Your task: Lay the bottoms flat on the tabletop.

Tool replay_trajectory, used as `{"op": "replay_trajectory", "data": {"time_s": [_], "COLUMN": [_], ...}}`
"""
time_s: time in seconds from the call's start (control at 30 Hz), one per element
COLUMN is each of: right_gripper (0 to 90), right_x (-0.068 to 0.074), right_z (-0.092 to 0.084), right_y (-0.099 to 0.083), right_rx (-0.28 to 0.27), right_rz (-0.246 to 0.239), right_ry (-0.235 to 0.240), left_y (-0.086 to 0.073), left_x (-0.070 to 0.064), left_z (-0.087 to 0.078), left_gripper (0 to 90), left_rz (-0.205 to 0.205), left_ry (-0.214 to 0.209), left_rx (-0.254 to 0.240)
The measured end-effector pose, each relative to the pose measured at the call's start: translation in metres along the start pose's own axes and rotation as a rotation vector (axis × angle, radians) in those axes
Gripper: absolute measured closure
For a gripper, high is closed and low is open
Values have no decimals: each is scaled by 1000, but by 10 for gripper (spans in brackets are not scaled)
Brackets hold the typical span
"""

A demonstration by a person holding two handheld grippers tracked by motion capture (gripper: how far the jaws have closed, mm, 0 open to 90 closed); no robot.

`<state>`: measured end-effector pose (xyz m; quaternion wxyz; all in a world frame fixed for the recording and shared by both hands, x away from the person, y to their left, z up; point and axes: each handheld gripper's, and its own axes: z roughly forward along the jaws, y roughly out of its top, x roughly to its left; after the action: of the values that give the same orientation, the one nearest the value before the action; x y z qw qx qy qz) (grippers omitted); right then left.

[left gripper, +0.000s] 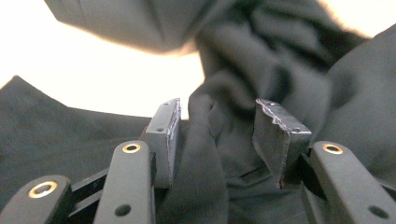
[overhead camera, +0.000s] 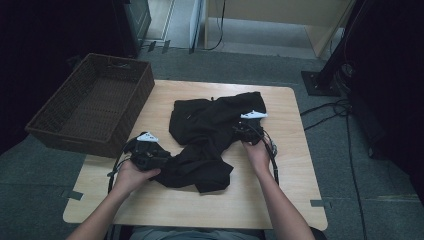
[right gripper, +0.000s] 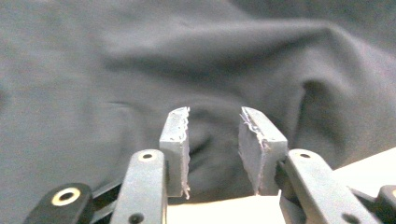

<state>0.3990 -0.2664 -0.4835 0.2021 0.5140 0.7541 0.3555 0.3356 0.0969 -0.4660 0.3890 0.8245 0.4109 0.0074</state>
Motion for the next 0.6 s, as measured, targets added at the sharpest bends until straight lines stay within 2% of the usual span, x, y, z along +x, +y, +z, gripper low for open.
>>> {"op": "replay_trajectory", "data": {"time_s": [0.07, 0.1, 0.13, 0.2, 0.23, 0.27, 0.3, 0.37, 0.5, 0.53, 0.57, 0.6], "right_gripper": [635, 635, 640, 632, 577, 563, 563, 560, 553, 564, 564, 623], "right_x": [14, 14, 18, 30, 41, 47, 47, 59, 79, 86, 86, 88], "right_z": [-16, -16, -20, -26, -30, -32, -32, -35, -31, -26, -26, -23], "right_y": [0, 0, -1, -4, -9, -12, -12, -20, -34, -41, -41, -44], "right_rx": [-19, -19, -25, -25, -25, -21, -21, -9, 41, 92, 92, 116], "right_rz": [-17, -17, -17, -34, -26, -15, -15, -30, -55, -83, -83, -86], "right_ry": [34, 34, 65, 91, 146, 176, 176, 225, 292, 294, 294, 302], "left_y": [13, 13, 16, 23, 26, 31, 31, 33, 30, 23, 23, 20], "left_x": [-3, -3, -4, -5, -7, -11, -11, -15, -21, -22, -22, -21], "left_z": [-4, -4, -3, 0, 1, 5, 5, 10, 25, 31, 31, 34], "left_gripper": [513, 508, 508, 500, 492, 490, 488, 487, 489, 491, 492, 492], "left_rz": [12, 12, 18, 12, 5, 6, 6, 20, 23, 25, 25, 17], "left_ry": [9, 9, 18, 12, 8, -11, -11, -8, -39, -40, -40, -46], "left_rx": [-22, -22, -25, -24, -28, -41, -41, -41, -12, -2, -2, 5]}}
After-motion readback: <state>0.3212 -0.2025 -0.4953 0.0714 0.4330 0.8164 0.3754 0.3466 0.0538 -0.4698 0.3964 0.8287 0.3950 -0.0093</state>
